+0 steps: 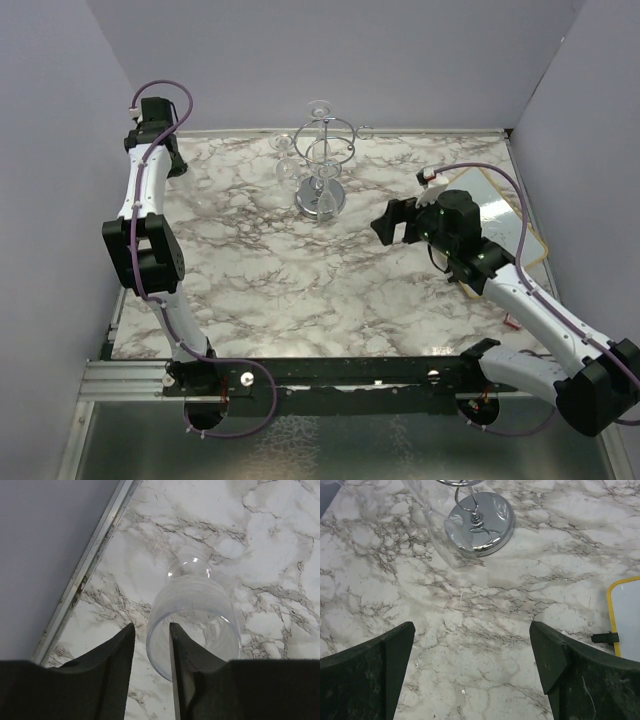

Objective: Take the wine glass off the wine glass rack

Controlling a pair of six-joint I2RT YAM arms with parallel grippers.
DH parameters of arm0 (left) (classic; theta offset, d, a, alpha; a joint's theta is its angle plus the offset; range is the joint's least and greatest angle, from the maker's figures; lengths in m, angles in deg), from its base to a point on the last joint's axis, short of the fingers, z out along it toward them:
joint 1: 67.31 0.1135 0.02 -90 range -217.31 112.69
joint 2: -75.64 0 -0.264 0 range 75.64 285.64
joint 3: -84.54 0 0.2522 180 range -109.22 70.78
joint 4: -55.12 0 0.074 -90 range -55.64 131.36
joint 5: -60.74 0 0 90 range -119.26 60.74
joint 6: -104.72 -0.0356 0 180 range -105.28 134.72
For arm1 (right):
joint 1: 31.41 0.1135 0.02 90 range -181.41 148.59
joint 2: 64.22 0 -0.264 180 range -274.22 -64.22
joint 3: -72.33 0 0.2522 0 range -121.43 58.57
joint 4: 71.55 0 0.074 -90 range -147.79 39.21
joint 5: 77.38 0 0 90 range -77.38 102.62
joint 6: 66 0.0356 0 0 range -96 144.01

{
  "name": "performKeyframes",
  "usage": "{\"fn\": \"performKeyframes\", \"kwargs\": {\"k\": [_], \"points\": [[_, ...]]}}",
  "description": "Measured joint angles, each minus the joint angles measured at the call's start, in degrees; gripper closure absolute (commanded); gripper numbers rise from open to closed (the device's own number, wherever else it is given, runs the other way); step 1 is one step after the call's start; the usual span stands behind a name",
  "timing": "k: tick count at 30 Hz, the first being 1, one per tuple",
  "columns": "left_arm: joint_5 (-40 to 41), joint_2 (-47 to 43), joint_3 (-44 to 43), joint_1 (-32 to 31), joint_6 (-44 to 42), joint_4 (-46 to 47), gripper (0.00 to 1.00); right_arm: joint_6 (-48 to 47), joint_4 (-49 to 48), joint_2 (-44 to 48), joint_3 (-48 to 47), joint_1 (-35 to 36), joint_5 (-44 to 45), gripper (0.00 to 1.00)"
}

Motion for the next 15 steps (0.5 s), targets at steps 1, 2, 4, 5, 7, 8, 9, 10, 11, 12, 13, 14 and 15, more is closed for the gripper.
{"fn": "performKeyframes", "kwargs": {"k": [1,2,4,5,7,8,9,10,11,12,13,14,15], "points": [[0.0,0.0,-0.1,0.0,-0.1,0.0,0.57,0.0,0.2,0.3,-0.1,0.0,0.0,0.01],[0.0,0.0,-0.2,0.0,-0.1,0.0,0.54,0.0,0.4,0.5,-0.3,0.0,0.0,0.01],[0.0,0.0,-0.4,0.0,-0.4,-0.1,0.47,0.0,0.8,0.7,-1.1,0.0,0.0,0.01],[0.0,0.0,-0.4,0.0,-0.5,-0.2,0.43,0.0,0.9,0.8,-1.5,0.0,0.0,0.01],[0.2,-0.3,-0.7,0.0,-0.7,-0.7,0.37,0.0,1.3,1.0,-2.2,0.0,0.0,0.01],[0.2,-0.6,-0.9,0.0,-0.9,-0.8,0.34,0.0,1.6,1.1,-2.6,0.0,0.0,0.01],[0.3,-1.1,-1.0,0.0,-0.9,-0.9,0.31,0.0,1.8,1.2,-2.8,0.0,0.0,0.01],[0.4,-1.9,-1.0,0.0,-0.9,-0.9,0.29,0.0,2.1,1.3,-3.1,0.0,0.0,0.01],[0.5,-2.9,-1.0,0.0,-1.0,-0.9,0.26,0.0,2.2,1.4,-3.4,0.0,-0.1,0.01],[0.5,-4.1,-1.0,0.0,-1.0,-0.9,0.25,0.0,2.3,1.4,-3.5,0.0,-0.2,0.00],[0.6,-5.6,-1.0,0.0,-0.9,-0.9,0.24,0.0,2.3,1.4,-3.7,0.0,-0.4,0.01],[0.6,-7.2,-1.0,0.0,-0.9,-0.9,0.23,0.0,2.4,1.5,-3.7,0.0,-0.6,0.01],[0.7,-8.6,-1.0,0.0,-0.9,-0.8,0.22,0.0,2.5,1.5,-3.7,0.0,-0.9,0.01]]}}
